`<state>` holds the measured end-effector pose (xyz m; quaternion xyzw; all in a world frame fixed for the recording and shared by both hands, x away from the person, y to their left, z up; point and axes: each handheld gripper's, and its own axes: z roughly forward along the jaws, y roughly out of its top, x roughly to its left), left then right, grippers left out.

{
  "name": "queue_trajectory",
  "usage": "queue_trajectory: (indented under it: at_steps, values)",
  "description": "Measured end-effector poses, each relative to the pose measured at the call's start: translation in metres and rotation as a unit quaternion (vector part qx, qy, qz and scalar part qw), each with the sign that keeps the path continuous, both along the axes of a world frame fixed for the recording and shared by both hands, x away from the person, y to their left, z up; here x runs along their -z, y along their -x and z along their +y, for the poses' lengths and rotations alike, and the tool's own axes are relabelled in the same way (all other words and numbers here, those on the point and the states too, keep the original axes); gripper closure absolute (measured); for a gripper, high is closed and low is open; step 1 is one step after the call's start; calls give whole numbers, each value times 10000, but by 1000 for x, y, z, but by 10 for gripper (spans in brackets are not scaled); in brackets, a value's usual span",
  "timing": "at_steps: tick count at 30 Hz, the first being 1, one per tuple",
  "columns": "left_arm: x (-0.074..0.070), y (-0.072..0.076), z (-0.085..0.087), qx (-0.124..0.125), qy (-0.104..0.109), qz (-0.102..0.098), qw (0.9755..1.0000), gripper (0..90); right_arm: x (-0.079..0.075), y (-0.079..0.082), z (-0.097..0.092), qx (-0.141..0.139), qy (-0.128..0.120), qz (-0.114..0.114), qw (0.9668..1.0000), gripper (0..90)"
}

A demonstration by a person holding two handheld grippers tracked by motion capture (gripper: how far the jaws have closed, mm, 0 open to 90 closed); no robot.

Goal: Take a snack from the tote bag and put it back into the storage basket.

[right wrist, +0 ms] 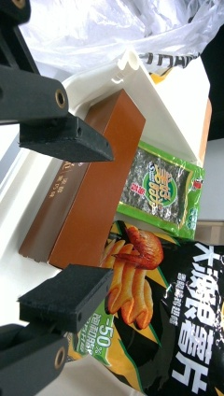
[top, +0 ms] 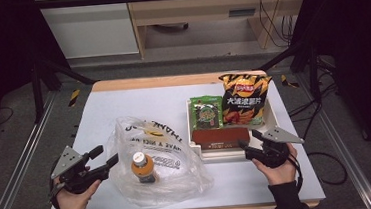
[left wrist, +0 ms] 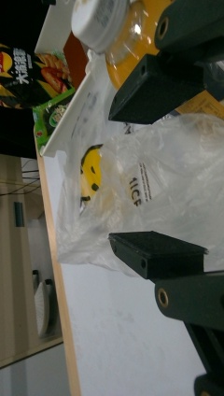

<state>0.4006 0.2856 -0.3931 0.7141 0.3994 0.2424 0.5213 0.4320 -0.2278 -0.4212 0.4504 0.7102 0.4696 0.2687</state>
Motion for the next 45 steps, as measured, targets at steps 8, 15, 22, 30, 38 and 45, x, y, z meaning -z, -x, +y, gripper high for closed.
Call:
queue_trajectory:
  at_steps: [8, 15, 22, 30, 38, 45]
  values:
    - [-11, 11, -16, 283, -54, -159, 9995, 305, -3, 2, 1, -20, -15, 2, 10000, 375]
    - [-13, 20, -26, 446, -87, -146, 9989, 293, -4, 4, 3, -80, -29, 5, 10000, 375]
    - [-10, 29, -36, 529, -220, -60, 9983, 270, -5, 6, 3, -108, -14, 1, 9999, 375]
    - [3, 27, -57, 660, -563, 132, 9961, 254, -3, 5, 3, -165, -42, 42, 9998, 375]
    - [16, 17, -73, 744, -754, 318, 9939, 255, -2, 5, 3, -180, -42, 65, 9998, 375]
    - [20, 10, -79, 729, -850, 318, 9932, 269, -2, 4, 4, -183, -54, 81, 9998, 375]
